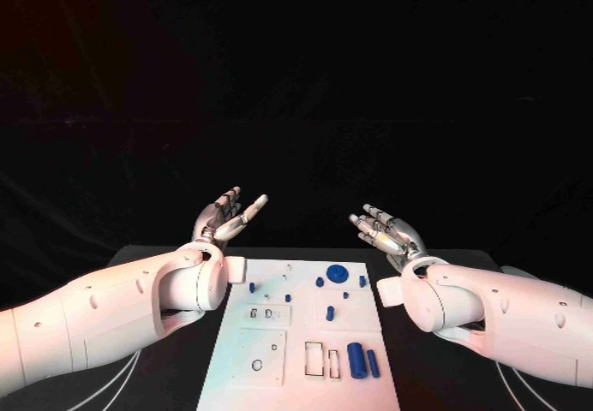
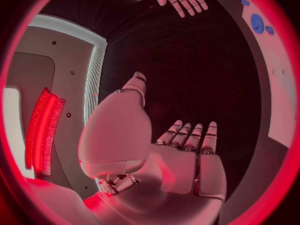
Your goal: Assemble the parts on the task board
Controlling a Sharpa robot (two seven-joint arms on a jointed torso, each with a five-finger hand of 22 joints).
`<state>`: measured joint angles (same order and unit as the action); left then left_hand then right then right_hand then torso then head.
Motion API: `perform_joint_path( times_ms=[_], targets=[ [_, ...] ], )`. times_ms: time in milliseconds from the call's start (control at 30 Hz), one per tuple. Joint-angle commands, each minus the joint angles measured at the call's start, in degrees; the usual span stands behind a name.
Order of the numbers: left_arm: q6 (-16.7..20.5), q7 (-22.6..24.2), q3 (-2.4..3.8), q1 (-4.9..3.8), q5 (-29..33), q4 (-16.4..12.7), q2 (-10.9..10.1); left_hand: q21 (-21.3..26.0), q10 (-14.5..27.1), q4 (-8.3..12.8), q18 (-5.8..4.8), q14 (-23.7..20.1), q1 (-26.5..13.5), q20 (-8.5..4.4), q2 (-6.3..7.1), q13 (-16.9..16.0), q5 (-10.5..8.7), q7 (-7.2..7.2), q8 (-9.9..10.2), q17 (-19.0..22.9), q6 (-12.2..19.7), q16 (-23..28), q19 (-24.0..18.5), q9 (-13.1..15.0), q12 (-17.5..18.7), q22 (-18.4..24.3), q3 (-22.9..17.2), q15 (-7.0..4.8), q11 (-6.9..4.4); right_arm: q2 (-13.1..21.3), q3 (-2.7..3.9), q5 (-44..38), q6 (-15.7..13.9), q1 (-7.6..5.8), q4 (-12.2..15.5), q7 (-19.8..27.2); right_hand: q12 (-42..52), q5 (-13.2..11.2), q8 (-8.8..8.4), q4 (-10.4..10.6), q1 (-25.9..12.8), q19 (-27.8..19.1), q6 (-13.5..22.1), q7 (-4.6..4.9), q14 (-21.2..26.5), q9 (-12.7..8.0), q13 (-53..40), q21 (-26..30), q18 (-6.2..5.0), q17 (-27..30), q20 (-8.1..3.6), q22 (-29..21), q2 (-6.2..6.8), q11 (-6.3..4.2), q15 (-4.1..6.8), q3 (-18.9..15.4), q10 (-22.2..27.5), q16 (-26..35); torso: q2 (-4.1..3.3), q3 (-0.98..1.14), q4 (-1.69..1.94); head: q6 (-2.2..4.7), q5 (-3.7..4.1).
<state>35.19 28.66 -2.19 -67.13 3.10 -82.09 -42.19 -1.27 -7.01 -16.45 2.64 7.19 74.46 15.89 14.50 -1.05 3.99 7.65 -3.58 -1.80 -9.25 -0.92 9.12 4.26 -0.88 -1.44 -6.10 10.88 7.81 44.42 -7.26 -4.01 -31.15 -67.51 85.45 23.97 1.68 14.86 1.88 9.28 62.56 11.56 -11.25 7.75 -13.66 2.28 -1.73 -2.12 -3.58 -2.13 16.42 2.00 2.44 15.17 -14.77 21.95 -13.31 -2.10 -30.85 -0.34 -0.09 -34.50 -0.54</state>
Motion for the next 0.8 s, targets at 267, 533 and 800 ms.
perform_joint_path(
  times_ms=[267, 533, 800],
  targets=[
    [-4.10, 0.49, -0.01, -0.13, 1.21, 0.03, 0.15, -3.98, -9.65, -0.64, 1.03, 12.07, 5.39, 1.05, -3.41, -1.38, -0.66, 5.92, -4.03, -3.03, -8.53, -4.22, 11.17, 2.97, -2.44, -2.33, -3.82, 3.74, 3.60, -0.17, -1.66, -6.17, 13.76, -1.86, -1.27, -4.97, 5.34, -1.33, 7.16, -8.36, 12.66, 16.30, -21.61, 8.77, -28.06, 4.70, -2.22, -6.43, -4.17, -4.59, 0.13, 3.09, 1.97, -1.16, 2.18, 3.74, -29.16, -7.93, 0.00, -0.02, -0.01, 0.01, 0.00],
    [-5.86, 0.66, -0.01, -0.20, 0.17, -1.88, -2.36, -13.32, -36.86, -0.08, 5.19, 36.82, 9.51, 0.55, -7.51, -3.17, -0.95, 6.35, -12.05, -8.78, -26.63, -14.00, 31.46, 8.30, -8.36, -6.51, -8.31, 0.31, 5.28, 1.00, -1.47, -34.61, 2.74, -3.23, -3.43, -6.41, 5.24, -1.98, 9.93, -10.29, 13.87, 28.75, -31.36, 7.89, -36.51, 6.40, -1.94, -11.31, -6.34, -5.46, 0.08, 4.92, 3.07, -2.52, 4.18, 5.22, -37.91, -10.18, -2.45, -0.33, 0.60, -0.81, 0.96],
    [-6.60, -0.10, 0.24, -0.39, -1.69, -5.81, -4.62, -18.12, -47.63, 0.65, 7.91, 46.82, 12.55, -0.16, -7.10, -2.99, -0.99, 4.85, -14.26, -11.86, -34.54, -18.36, 38.18, 9.28, -9.81, -8.37, -11.38, -3.03, 2.36, 1.18, -1.22, -47.64, 4.93, -4.47, -3.98, -12.61, 4.19, -3.78, 10.85, -12.05, 14.92, 34.56, -35.67, 6.76, -43.49, 6.82, -2.00, -14.32, -7.01, -6.01, -1.22, 5.78, 4.67, -3.93, 6.19, 6.20, -42.53, -11.91, -4.20, -0.56, 1.29, -0.82, 1.43]
  ],
)
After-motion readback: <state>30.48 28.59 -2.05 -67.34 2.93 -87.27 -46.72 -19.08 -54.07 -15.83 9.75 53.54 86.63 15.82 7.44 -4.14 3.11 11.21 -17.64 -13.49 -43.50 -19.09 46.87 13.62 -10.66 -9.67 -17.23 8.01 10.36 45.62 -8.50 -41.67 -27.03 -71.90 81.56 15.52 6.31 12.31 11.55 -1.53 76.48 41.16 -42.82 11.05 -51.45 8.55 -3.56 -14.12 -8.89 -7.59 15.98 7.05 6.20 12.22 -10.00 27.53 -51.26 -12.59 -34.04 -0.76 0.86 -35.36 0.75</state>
